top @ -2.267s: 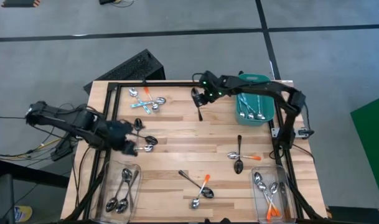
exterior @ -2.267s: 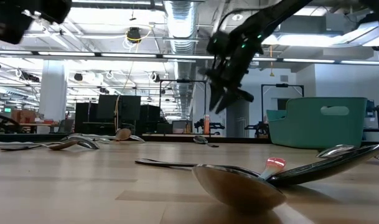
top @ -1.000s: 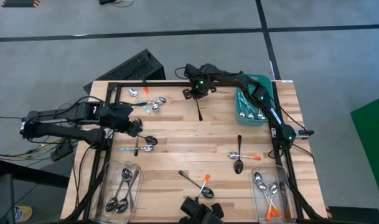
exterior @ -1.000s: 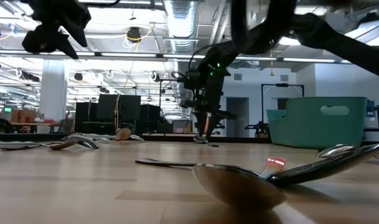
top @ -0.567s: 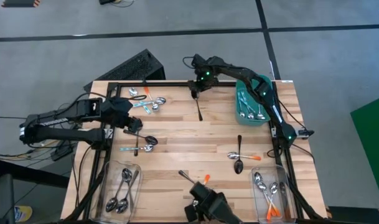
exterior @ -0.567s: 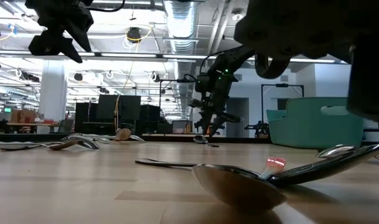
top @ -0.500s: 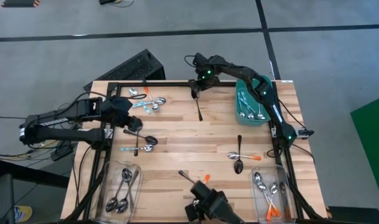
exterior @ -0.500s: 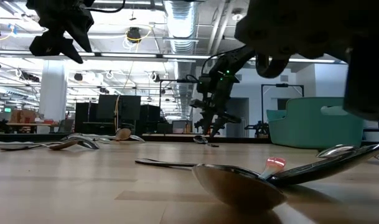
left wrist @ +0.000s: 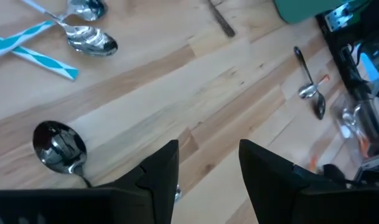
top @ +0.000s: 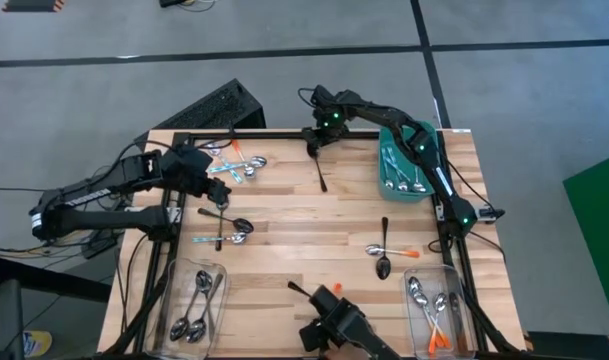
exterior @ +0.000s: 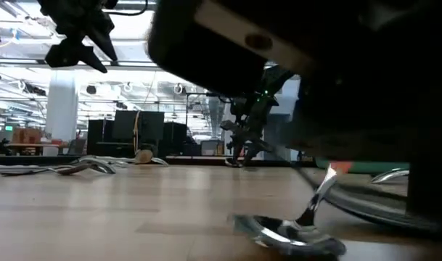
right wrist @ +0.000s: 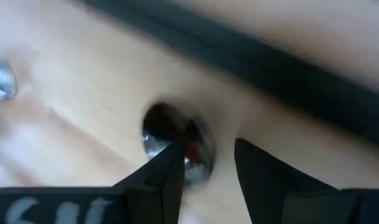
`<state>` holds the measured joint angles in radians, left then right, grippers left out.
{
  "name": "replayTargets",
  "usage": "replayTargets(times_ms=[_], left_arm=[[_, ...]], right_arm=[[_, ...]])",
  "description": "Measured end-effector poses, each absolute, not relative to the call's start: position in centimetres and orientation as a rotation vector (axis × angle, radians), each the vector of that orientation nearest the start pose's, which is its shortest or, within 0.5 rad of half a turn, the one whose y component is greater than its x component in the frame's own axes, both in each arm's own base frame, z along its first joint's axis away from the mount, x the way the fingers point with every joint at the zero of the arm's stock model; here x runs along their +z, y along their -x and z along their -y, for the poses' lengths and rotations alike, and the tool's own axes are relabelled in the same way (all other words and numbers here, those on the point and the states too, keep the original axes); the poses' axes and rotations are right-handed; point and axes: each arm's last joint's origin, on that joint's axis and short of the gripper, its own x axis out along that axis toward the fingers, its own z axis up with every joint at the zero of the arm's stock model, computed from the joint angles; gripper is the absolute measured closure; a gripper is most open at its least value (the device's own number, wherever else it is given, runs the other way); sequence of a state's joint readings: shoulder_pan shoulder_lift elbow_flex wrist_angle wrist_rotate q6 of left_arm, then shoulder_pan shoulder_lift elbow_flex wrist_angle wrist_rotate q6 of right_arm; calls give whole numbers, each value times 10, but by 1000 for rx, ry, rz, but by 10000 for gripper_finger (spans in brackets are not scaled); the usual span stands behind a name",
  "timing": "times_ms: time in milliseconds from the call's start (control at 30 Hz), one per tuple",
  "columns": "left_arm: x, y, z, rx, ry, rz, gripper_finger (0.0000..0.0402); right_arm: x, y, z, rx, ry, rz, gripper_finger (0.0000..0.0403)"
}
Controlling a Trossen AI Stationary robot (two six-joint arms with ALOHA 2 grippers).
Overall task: Sort silverware by color (type)
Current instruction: Put the black spoon into the left transparent bin
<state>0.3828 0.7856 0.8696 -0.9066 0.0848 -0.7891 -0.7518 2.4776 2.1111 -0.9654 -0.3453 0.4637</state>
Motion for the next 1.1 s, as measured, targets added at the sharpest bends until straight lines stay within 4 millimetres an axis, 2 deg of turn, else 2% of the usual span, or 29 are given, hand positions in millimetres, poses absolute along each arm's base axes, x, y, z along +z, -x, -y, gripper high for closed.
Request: replayTargets(times_ms=[100,300,600,800,933,1000,1100], left_arm=[[300,-129,-51,586,942,-657,246],[300,-128,-51,593,941,-655,247],[300,-128,-52,624,933,-643,247],[302,-132,-54,625,897,-602,247],[298,-142,-58,608,856,-633,247],[295,-149,-61,596,834,-659,247],[288,-163,-70,558,796,-696,247]], right_arm=[[138,-373,335,-568,-1094,-1083,237],[141,-380,330,-465,-939,-1085,257],[142,-387,323,-346,-744,-1112,324],[141,-392,316,-326,-773,-1121,391],[156,-389,311,-323,-775,-1128,388],[173,-386,306,-276,-774,-1119,389],[209,-379,289,-156,-731,-1118,395]])
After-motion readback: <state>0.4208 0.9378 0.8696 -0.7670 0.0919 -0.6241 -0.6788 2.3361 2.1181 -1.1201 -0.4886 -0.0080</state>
